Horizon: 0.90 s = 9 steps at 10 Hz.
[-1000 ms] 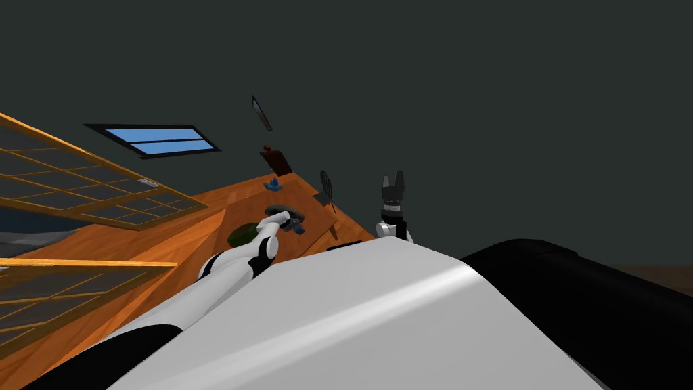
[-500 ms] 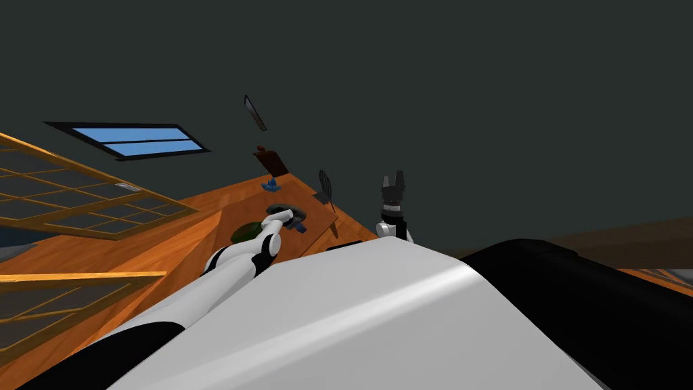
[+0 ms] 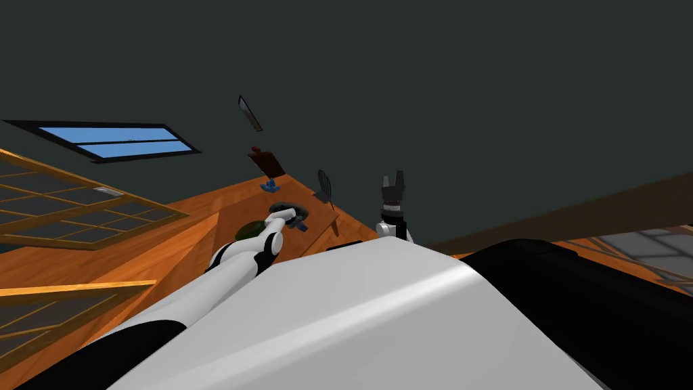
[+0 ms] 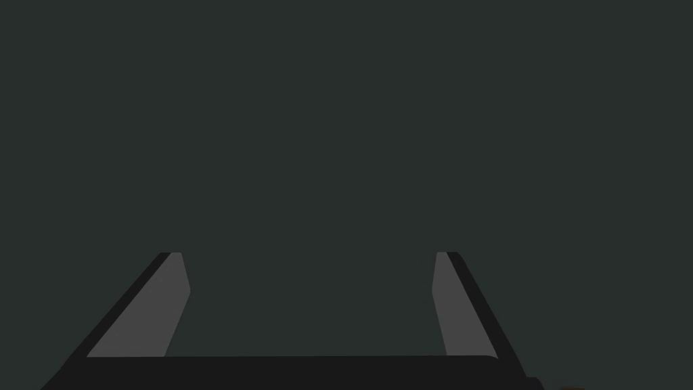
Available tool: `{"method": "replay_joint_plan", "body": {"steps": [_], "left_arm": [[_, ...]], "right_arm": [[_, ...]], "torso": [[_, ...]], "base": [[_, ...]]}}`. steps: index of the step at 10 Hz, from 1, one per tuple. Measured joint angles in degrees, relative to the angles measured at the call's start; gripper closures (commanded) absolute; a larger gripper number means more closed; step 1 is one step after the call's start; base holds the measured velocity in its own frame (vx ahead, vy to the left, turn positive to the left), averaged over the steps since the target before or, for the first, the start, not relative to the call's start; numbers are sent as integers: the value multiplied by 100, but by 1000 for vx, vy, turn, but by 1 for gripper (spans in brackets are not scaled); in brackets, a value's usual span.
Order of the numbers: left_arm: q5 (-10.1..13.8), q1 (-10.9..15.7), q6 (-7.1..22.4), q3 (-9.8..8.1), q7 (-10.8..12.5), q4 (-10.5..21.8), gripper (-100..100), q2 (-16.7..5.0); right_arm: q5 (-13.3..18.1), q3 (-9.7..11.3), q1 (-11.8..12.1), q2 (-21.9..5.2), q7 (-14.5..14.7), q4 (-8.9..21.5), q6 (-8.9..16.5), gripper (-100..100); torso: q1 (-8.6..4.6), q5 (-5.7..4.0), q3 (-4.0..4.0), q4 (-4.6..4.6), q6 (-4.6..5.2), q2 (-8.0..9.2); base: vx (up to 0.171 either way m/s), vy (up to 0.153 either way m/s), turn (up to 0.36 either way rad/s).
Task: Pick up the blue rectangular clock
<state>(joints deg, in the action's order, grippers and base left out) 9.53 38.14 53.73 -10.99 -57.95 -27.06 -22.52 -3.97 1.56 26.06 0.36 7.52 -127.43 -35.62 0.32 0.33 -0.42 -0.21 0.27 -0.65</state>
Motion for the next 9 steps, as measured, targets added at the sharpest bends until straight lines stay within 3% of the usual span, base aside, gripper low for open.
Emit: {"method": "replay_joint_plan", "body": {"steps": [2,4,5,7,8,9], "left_arm": [[-109,114,44,227,308,9,100,80],[-136,163,33,271,616,70,100,98],[-206,320,-55,412,756,312,100,124],[-267,354,-2,533,1084,221,100,192],[-275,337,26,543,1234,188,100,191],[-361,323,125,692,1411,47,100,235]], "right_arm": [[0,0,-2,-1,0,0,0,0],[0,0,0,0,0,0,0,0],[0,0,-3,-1,0,0,0,0],[0,-1,0,-1,0,0,0,0],[0,0,0,0,0,0,0,0],[0,0,-2,-1,0,0,0,0]], "torso": [[21,3,16,7,10,29],[7,-1,2,1,-2,4],[21,4,12,5,18,23],[17,-2,14,6,-3,22],[4,-4,2,2,-1,1],[7,1,11,7,22,18]], "base": [[-107,92,-112],[-72,62,-107],[-155,112,-231],[-43,38,25],[-106,69,-314],[-161,104,-226]]}}
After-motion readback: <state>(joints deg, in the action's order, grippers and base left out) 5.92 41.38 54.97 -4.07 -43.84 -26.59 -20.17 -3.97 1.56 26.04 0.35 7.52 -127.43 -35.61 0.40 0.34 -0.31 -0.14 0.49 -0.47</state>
